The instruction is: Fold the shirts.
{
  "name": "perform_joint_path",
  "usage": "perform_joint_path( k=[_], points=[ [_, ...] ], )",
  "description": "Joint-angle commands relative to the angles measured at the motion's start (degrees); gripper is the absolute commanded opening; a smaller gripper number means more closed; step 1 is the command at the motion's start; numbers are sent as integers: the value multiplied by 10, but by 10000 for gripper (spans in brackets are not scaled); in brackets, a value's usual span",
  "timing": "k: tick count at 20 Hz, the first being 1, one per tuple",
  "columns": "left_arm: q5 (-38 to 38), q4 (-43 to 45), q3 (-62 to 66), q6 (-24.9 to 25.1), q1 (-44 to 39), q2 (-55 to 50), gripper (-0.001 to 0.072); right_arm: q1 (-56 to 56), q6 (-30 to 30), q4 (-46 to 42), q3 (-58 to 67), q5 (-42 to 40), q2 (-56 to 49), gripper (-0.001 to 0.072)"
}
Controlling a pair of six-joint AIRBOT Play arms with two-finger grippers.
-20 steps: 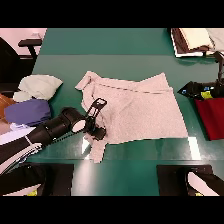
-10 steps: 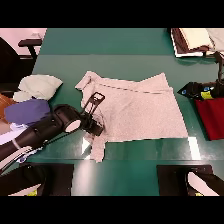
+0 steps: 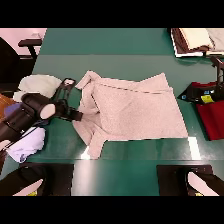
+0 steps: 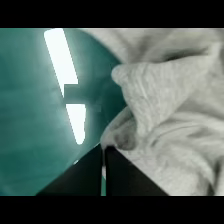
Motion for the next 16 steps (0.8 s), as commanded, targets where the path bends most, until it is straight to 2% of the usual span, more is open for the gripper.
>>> perform_joint_path(
  k=[1,5,9,10,11,12,14,16],
  points=[
    [0,-67,-35,57,96,4,21,-34,-1,-18,-16,42,10,411],
    [24,-147,-78,104,150,4,22,-98,-1,-17,-82,42,46,411],
    [56,-147,-78,114,150,4,23,-158,-14,-13,-166,42,71,412],
    [68,-146,-77,114,150,4,69,-166,-14,-13,-179,43,71,412],
    [67,-147,-75,113,150,4,362,-172,-14,-13,-189,46,71,412],
    [52,-147,-71,113,150,4,435,-174,-14,-13,-193,48,71,411],
    [18,-147,-70,114,150,4,435,-172,-14,-9,-193,49,71,412],
    [-16,-152,-71,114,150,5,359,-172,-26,22,-193,50,71,411]
  ],
)
